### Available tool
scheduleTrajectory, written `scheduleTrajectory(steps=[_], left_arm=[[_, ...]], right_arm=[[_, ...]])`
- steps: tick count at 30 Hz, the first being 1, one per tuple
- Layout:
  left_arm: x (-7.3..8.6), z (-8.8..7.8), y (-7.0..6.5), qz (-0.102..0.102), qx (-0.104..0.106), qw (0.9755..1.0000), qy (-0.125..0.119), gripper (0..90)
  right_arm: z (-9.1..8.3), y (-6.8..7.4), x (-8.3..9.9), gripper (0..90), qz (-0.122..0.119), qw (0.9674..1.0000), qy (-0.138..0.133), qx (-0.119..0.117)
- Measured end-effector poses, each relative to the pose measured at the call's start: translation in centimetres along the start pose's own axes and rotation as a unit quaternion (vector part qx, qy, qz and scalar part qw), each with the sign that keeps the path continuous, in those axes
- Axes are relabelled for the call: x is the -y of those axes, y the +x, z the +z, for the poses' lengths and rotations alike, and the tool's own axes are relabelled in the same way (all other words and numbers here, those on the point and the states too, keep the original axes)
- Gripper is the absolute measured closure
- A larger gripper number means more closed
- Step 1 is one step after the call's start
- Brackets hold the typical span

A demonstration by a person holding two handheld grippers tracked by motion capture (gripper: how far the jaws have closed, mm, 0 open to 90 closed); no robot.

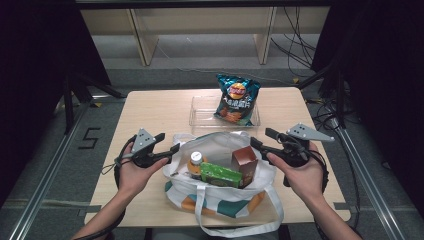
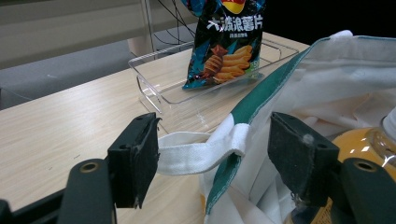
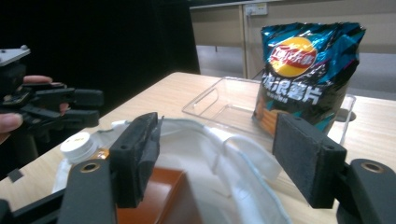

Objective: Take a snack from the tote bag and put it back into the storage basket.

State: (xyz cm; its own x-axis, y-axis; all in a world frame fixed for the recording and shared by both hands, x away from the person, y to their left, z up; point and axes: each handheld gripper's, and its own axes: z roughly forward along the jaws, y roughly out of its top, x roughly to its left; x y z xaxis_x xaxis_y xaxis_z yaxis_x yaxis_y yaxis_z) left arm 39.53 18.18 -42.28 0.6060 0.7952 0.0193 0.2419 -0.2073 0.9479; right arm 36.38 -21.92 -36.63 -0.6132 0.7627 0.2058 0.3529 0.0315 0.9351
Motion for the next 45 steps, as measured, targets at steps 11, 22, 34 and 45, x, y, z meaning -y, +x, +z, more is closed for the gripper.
scheduleTrajectory(steps=[11, 22, 34, 45], left_arm=[[-0.2, 0.1, 0.0, 0.009, -0.001, 1.0000, 0.002, 33.2], [-0.3, 0.5, -0.1, 0.000, 0.006, 1.0000, -0.001, 33.2], [-0.3, 0.0, 0.1, 0.003, 0.001, 1.0000, -0.005, 33.1], [-0.1, -0.1, 0.2, 0.005, 0.000, 1.0000, -0.002, 33.0]], right_arm=[[-1.1, 0.8, 0.7, 30.7, 0.003, 1.0000, 0.002, -0.002], [-1.3, 2.3, 1.4, 28.9, -0.005, 0.9999, 0.006, -0.009], [0.3, 4.2, 2.4, 24.1, -0.030, 0.9988, 0.024, -0.029], [1.7, 4.4, 3.2, 20.6, -0.042, 0.9980, 0.043, -0.020]])
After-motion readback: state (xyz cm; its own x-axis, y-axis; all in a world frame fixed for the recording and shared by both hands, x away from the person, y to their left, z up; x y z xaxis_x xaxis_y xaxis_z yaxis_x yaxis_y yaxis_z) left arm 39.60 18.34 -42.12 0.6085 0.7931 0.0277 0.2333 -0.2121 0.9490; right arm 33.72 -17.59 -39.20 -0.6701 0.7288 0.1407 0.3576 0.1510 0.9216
